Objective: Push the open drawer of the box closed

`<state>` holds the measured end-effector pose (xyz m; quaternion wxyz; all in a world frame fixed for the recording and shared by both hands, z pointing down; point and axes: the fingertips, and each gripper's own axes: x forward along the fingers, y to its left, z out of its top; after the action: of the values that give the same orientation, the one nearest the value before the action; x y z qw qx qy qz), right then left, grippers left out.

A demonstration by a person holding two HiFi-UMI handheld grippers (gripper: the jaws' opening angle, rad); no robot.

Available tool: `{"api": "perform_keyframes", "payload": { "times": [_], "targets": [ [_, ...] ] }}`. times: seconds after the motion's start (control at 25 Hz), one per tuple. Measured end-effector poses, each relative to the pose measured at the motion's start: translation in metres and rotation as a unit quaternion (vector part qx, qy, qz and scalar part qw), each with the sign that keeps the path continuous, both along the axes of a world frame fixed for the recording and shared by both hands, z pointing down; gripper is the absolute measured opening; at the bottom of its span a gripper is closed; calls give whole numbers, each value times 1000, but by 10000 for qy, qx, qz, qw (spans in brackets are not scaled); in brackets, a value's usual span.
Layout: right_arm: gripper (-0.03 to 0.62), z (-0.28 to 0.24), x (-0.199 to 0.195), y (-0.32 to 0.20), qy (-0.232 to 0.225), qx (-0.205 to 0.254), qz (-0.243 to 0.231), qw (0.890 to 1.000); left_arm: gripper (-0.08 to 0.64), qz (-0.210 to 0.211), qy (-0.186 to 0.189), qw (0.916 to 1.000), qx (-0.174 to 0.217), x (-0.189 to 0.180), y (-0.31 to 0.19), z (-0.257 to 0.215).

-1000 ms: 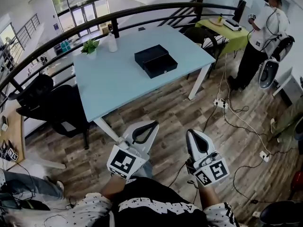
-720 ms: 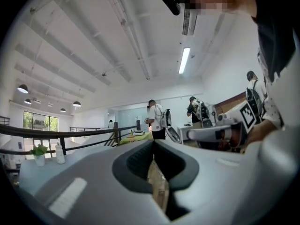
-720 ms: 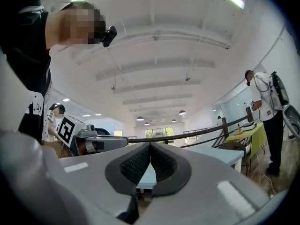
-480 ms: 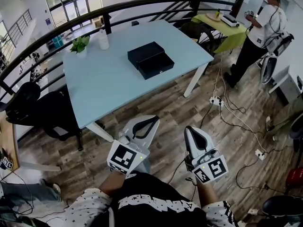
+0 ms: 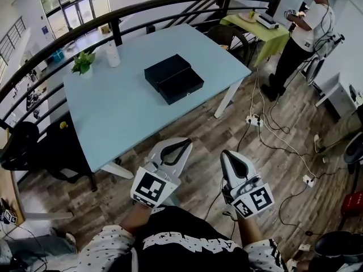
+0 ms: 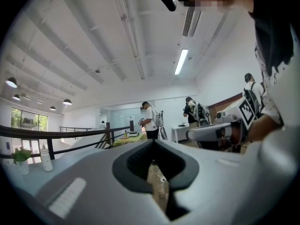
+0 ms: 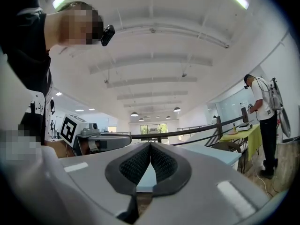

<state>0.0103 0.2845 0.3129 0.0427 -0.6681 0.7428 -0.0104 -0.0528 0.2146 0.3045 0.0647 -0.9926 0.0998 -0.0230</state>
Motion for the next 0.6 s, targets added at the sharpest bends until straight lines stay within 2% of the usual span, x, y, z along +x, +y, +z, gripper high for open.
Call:
{"api": "perform_keyframes", "payload": {
  "times": [0.16, 0.6],
  "targets": [
    [-6, -1, -6, -29, 46, -73, -42, 10000, 0, 38, 48, 10000, -37, 1, -31, -1],
    [-6, -3, 12, -94, 148, -217, 340, 9991, 0, 200, 100, 9996, -199, 9, -105, 2]
  ]
}}
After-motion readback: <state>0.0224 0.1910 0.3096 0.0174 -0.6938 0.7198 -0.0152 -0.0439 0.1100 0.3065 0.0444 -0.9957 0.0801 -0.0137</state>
